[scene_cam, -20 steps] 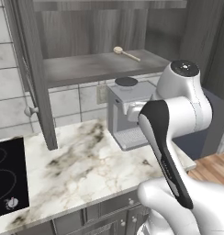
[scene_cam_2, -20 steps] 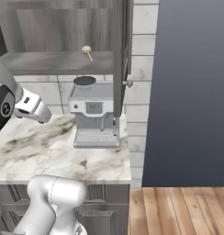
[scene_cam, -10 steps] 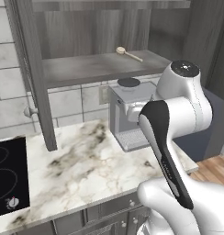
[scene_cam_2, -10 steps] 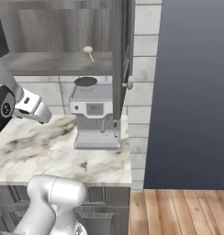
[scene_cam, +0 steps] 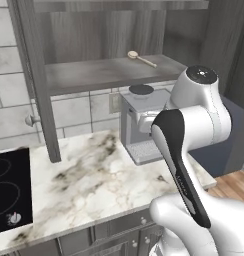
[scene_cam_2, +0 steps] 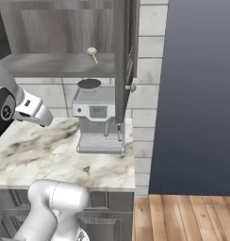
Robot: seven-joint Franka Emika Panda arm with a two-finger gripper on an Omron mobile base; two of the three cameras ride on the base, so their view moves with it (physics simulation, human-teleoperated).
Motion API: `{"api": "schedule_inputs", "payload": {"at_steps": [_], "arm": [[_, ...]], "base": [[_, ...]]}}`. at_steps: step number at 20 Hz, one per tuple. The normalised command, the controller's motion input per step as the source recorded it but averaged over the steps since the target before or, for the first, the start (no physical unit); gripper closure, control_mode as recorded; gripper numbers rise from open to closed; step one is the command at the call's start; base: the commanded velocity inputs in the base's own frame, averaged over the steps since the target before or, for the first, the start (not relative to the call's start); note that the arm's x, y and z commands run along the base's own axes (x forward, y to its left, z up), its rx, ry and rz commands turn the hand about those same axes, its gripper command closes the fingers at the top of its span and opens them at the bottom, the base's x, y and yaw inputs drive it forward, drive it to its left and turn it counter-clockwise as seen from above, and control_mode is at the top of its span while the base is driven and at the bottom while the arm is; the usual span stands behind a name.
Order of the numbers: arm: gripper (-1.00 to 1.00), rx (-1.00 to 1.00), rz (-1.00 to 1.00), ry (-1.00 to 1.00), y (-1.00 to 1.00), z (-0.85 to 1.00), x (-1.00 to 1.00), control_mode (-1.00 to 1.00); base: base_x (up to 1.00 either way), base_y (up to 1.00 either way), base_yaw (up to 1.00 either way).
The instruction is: Locate and retrieve the sponge and dish brush from the cabinet. Place them next to the sink.
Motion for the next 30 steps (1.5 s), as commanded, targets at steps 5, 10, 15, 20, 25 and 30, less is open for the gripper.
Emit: {"api": "schedule_inputs", "payload": {"at_steps": [5,10,15,20,25,30], "arm": [[-1.00,0.00,0.00,0.00,0.00,0.00,0.00,1.00],[-1.00,0.00,0.00,0.00,0.00,0.00,0.00,1.00],[-1.00,0.00,0.00,-0.01,-0.01,0.00,0.00,-1.00],[-1.00,-0.02,0.01,-0.07,-0.01,0.23,-0.04,-1.00],[-1.00,-0.06,0.03,-0.18,-0.06,0.49,-0.24,-1.00],[-1.00,-0.08,0.06,-0.16,-0.17,0.46,-0.15,-1.00]], "base": [[0.00,0.00,0.00],[0.00,0.00,0.00],[-0.01,0.00,0.00],[0.00,0.00,0.00],[0.00,0.00,0.00],[0.00,0.00,0.00]]}}
